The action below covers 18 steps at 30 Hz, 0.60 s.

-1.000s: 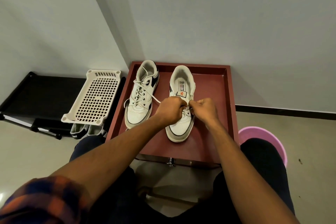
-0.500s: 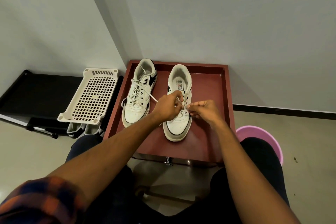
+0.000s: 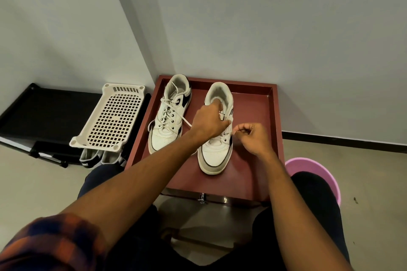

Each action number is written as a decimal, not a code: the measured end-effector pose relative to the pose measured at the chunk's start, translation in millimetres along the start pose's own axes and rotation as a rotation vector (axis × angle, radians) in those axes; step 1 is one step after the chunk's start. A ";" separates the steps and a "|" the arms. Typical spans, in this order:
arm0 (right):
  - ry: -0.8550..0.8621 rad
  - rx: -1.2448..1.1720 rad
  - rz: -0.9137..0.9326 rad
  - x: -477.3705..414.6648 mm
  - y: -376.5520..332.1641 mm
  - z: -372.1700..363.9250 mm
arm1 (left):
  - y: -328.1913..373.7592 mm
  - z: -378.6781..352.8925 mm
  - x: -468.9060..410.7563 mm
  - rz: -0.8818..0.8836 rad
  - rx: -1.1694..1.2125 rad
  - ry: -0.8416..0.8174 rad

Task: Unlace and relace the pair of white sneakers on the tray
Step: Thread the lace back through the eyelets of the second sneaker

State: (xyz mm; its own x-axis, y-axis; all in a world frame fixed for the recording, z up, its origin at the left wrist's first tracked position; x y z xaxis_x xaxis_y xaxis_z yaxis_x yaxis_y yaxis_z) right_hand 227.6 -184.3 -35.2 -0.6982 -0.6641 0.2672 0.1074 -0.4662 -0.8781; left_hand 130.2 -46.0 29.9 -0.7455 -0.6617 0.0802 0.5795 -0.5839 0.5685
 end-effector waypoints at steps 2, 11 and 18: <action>0.029 0.014 0.001 1.4 -4.5 6.9 | 3.0 -0.1 -8.0 0.061 -0.019 -0.042; 0.478 0.115 -0.213 -10.1 -7.3 69.9 | 5.6 0.3 -29.4 0.105 -0.061 -0.230; 0.559 0.175 -0.230 -14.8 -21.3 75.0 | 0.2 -0.6 -35.2 0.095 -0.037 -0.262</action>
State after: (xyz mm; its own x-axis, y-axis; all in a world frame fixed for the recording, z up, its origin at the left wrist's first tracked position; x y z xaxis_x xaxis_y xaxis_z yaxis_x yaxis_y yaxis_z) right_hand 288.7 -208.3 9.3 -0.9766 -0.1520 0.1521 -0.0082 -0.6806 -0.7326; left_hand 156.7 -23.1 26.8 -0.7444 -0.5726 0.3434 0.6586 -0.5450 0.5189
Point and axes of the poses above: each hand's wrist, its own x-axis away from the middle knuckle, its own z-axis out of the back of the hand, y = z × x, the point moved 4 cm from there along -x, towards the middle knuckle
